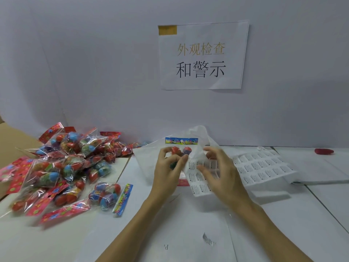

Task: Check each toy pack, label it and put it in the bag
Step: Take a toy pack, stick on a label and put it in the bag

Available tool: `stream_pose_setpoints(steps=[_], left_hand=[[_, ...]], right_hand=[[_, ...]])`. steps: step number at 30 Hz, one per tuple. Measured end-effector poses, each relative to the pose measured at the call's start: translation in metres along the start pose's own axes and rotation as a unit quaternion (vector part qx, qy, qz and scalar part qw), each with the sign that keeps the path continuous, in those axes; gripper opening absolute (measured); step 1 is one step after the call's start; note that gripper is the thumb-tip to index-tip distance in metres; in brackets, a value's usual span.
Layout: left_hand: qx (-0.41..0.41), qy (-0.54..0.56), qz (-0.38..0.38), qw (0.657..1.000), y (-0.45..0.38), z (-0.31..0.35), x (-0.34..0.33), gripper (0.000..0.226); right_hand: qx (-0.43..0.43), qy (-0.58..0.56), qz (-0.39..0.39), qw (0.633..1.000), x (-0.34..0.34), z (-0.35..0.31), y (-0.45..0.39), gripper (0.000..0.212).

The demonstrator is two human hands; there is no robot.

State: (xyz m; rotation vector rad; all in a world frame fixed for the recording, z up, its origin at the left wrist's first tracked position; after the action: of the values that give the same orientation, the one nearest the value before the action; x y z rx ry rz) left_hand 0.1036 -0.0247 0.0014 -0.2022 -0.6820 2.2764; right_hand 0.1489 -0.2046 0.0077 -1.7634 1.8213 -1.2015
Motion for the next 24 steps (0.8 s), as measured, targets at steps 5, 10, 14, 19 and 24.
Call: stream_pose_setpoints(steps=[5,10,14,19,24], left_hand=[[-0.061,-0.055,0.013,0.997,0.005,0.003,-0.003,0.042],[-0.069,-0.06,-0.003,0.996,0.007,-0.003,-0.007,0.035],[0.014,0.016,-0.035,0.999,0.008,-0.008,-0.014,0.029],[0.029,0.038,-0.066,0.997,0.013,-0.006,-0.017,0.022],[-0.023,0.003,-0.053,0.998,0.013,0.0,-0.015,0.012]], right_hand=[[0.095,0.041,-0.001,0.995,0.004,-0.011,-0.004,0.042],[0.103,0.021,0.005,0.994,-0.003,-0.012,-0.001,0.033],[0.084,-0.006,0.011,0.996,-0.001,-0.011,-0.002,0.022],[0.054,-0.003,0.004,0.999,-0.001,-0.009,-0.001,0.02],[0.043,0.003,-0.015,0.999,-0.003,-0.007,0.001,0.025]])
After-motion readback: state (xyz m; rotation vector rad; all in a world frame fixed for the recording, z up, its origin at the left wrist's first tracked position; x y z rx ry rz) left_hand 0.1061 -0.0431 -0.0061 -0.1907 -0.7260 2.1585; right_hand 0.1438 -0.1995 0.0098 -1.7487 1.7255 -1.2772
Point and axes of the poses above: each hand's wrist, its own y-axis away from the middle knuckle, its own x-axis out of the back of the hand, z = x × y, the point moved 6 cm from there along -y, towards the middle knuckle, and after that the axes turned 15 degrees about z, right-handed, at the moved point
